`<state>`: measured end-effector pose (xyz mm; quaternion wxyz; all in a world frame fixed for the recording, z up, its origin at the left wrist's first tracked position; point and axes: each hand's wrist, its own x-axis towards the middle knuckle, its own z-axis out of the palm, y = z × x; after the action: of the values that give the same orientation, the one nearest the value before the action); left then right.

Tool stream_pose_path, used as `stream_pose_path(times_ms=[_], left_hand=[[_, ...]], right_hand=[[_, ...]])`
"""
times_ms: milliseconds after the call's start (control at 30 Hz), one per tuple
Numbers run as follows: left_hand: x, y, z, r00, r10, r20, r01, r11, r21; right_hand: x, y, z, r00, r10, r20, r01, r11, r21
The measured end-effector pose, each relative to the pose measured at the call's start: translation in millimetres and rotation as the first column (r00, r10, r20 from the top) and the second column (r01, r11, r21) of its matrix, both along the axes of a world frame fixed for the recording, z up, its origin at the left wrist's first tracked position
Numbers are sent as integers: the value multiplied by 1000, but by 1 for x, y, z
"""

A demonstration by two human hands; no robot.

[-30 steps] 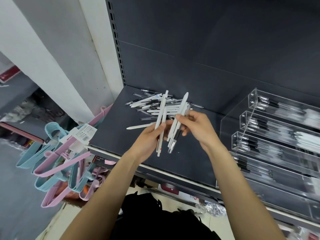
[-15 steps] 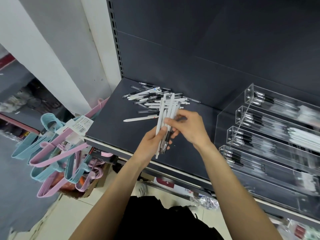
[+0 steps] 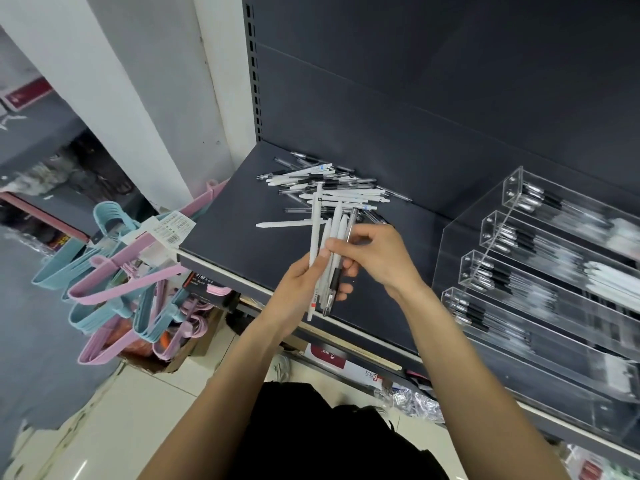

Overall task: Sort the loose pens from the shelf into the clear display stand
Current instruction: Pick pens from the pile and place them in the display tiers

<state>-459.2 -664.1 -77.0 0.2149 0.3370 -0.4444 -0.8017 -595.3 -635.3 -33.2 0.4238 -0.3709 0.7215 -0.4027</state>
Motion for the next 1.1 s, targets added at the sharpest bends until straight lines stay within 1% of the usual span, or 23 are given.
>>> stream_pose_path(times_ms=[100, 133, 200, 267, 300, 333, 367, 400, 433, 467, 500, 533, 567, 600, 633, 700, 867, 900, 933, 967, 1033, 1067, 1100], left_hand=[[5, 4, -1, 1000, 13, 18, -12, 999, -52], [7, 5, -2, 999, 21, 25, -20, 998, -53], [11, 8, -4, 998, 57, 35, -56, 998, -32], [15, 9, -6, 990, 137, 20, -137, 990, 20], [17, 8, -6, 982, 187, 3, -187, 981, 56], [18, 8, -6, 971, 238, -15, -235, 967, 97], [18, 7, -5, 959, 282, -36, -275, 951, 138], [17, 6, -3, 946, 320, -58, -306, 935, 180], [15, 5, -1, 932, 354, -81, -329, 918, 222], [12, 5, 1, 917, 387, -102, -350, 899, 265], [10, 4, 4, 899, 420, -120, -368, 877, 309], [7, 4, 5, 882, 452, -136, -384, 854, 351], [6, 3, 6, 866, 478, -147, -395, 834, 385], [5, 2, 7, 856, 493, -155, -398, 820, 411], [5, 2, 8, 851, 500, -162, -396, 812, 428], [5, 2, 8, 846, 503, -179, -385, 807, 447], [6, 5, 6, 834, 526, -168, -401, 786, 471], [6, 5, 6, 839, 523, -153, -411, 791, 452], [7, 5, 7, 849, 511, -137, -417, 806, 421], [8, 5, 7, 862, 492, -123, -418, 827, 377], [12, 6, 9, 893, 438, -104, -398, 876, 274], [15, 7, 9, 912, 399, -96, -372, 902, 217], [18, 8, 8, 932, 353, -81, -338, 928, 157]], right_hand=[[1, -1, 3, 1000, 13, -5, -13, 1000, 13], [0, -2, 5, 1000, -9, -7, 9, 1000, -3], [-5, -3, 11, 991, -118, 65, 124, 987, -105], [-15, -1, 22, 954, -233, 188, 276, 928, -249], [-19, 1, 27, 938, -254, 237, 322, 893, -314], [-19, 4, 28, 936, -256, 241, 332, 869, -367], [-14, 7, 27, 947, -253, 199, 315, 855, -411], [-6, 11, 23, 958, -260, 118, 285, 852, -440], [4, 14, 17, 964, -266, 23, 246, 853, -459], [16, 17, 10, 959, -261, -111, 178, 858, -481], [26, 21, 2, 928, -242, -283, 73, 863, -500], [33, 23, -7, 864, -212, -456, -54, 863, -502], [37, 25, -17, 789, -174, -590, -175, 856, -487], [39, 26, -25, 721, -136, -679, -267, 850, -453], [41, 28, -32, 669, -102, -736, -325, 851, -413], [43, 32, -41, 602, -43, -798, -381, 862, -334], [38, 39, -45, 496, 171, -851, -465, 880, -94], [39, 40, -45, 510, 197, -837, -483, 871, -89], [41, 40, -42, 564, 198, -802, -488, 863, -130], [42, 39, -36, 644, 172, -746, -473, 856, -211], [39, 28, -20, 785, 69, -615, -369, 851, -375], [36, 19, -12, 818, 21, -575, -305, 863, -402], [32, 7, -4, 827, -8, -562, -254, 887, -386]])
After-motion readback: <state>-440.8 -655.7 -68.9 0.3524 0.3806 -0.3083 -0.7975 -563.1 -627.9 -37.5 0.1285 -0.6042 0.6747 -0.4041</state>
